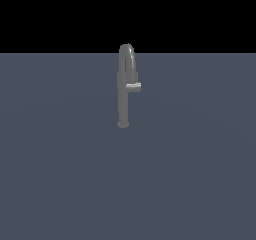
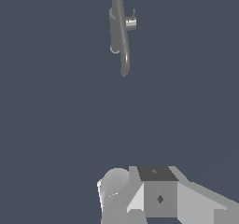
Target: Turn on the faucet by rotating a designated handle.
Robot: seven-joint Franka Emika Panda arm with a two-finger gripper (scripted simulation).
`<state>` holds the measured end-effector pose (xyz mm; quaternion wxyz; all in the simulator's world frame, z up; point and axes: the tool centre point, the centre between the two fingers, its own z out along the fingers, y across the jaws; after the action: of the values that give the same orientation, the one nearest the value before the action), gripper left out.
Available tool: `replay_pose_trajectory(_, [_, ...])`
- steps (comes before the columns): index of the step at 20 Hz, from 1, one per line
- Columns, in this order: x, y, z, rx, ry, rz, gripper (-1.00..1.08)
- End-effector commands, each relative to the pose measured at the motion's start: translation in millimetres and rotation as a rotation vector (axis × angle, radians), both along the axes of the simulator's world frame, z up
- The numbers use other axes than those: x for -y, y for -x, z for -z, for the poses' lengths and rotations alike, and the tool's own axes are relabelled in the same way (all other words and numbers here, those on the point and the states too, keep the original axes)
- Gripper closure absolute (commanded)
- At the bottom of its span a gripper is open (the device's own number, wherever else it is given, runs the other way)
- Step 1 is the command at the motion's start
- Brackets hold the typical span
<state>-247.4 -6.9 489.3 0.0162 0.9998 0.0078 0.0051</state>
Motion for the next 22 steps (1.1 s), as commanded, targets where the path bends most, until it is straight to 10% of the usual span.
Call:
replay_pose_trajectory(1, [0.0,0.0,0.0,0.0,0.0,0.0,1.08])
replay_pose_trajectory(22, [-10.0,-57.6,5.2,-0.152,-0.129,0.134,1.08])
